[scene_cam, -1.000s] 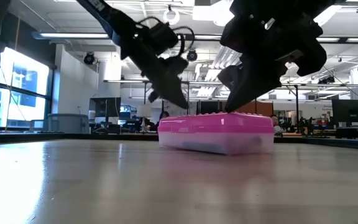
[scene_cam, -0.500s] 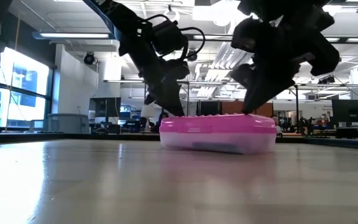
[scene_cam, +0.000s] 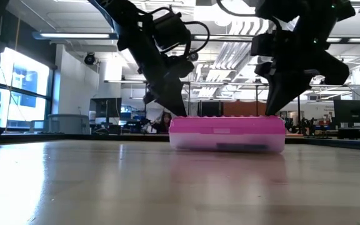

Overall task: Pick & place school supplies into a supply box
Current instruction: Close the pink supply box, then return to Home Position

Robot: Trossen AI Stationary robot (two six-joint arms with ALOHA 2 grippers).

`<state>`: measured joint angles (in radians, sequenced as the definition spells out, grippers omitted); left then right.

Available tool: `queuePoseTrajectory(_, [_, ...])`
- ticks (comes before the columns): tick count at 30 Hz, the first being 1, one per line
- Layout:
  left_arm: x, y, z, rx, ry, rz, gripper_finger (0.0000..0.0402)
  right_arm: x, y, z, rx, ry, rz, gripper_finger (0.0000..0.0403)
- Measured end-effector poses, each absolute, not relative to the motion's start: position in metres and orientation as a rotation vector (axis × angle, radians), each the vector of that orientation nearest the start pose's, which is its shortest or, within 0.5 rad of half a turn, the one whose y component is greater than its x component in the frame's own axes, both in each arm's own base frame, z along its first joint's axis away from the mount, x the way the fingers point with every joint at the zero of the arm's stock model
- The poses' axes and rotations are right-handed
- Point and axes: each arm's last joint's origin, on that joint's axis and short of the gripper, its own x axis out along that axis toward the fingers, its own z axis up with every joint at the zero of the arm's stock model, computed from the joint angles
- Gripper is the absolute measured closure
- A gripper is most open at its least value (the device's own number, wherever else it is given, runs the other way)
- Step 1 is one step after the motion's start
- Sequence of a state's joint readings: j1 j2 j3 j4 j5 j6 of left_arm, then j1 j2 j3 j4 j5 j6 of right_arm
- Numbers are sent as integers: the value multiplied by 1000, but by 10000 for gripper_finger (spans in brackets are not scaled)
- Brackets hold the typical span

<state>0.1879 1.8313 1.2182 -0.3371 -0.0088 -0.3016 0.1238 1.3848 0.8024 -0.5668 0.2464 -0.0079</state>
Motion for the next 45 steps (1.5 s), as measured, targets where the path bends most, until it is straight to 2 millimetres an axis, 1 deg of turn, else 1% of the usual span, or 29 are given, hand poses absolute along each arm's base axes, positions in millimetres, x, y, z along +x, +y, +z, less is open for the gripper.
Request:
queuePoseTrajectory(3, [373,69,188,-397,914,343,364,245,23,186,-222,1127,-113,403])
queuePoseTrajectory(5, [373,65,187,-396,917,336,357,242,22,182,-237,1139,-133,403])
queuePoseTrajectory(7, [374,60,187,-393,920,324,359,239,21,179,-257,1150,-161,403])
queuePoseTrajectory(9, [375,56,187,-391,920,316,369,237,20,177,-281,1161,-200,403])
queuePoseTrajectory(12, [375,52,187,-387,920,309,389,237,18,177,-306,1154,-241,403])
queuePoseTrajectory(14, [376,52,187,-396,916,318,391,237,18,177,-323,1153,-254,403])
queuePoseTrajectory(16, [376,52,187,-392,913,327,385,238,18,177,-319,1147,-251,403])
queuePoseTrajectory(21, [376,52,187,-399,911,336,350,238,18,177,-314,1144,-254,403])
queuePoseTrajectory(24, [376,50,187,-386,913,326,348,238,18,180,-318,1131,-244,403])
queuePoseTrajectory(26, [372,48,194,-377,920,291,355,239,21,186,-315,1108,-202,403])
queuePoseTrajectory(27, [370,48,199,-355,926,274,359,240,23,192,-322,1081,-187,403])
queuePoseTrajectory(28, [369,47,209,-330,908,256,363,240,25,200,-331,1049,-173,403])
queuePoseTrajectory(29, [369,47,223,-305,869,239,367,239,27,209,-347,1013,-162,403])
queuePoseTrajectory(31, [361,47,261,-252,790,217,373,237,31,231,-381,931,-152,403])
queuePoseTrajectory(33, [347,46,298,-185,724,221,376,230,35,252,-414,854,-148,403])
queuePoseTrajectory(34, [339,46,314,-151,708,235,376,224,35,263,-423,818,-151,403])
queuePoseTrajectory(37, [303,43,359,-59,667,289,371,199,36,295,-414,678,-143,403])
queuePoseTrajectory(38, [287,40,373,-33,647,308,367,188,35,302,-405,645,-137,403])
queuePoseTrajectory(40, [255,36,394,0,617,345,359,167,32,312,-353,563,-119,403])
queuePoseTrajectory(42, [225,33,406,14,583,348,353,147,29,314,-285,480,-86,403])
queuePoseTrajectory(43, [210,31,410,18,551,329,351,138,28,311,-253,445,-60,403])
queuePoseTrajectory(45, [186,26,412,25,492,266,350,123,25,304,-208,352,-17,403])
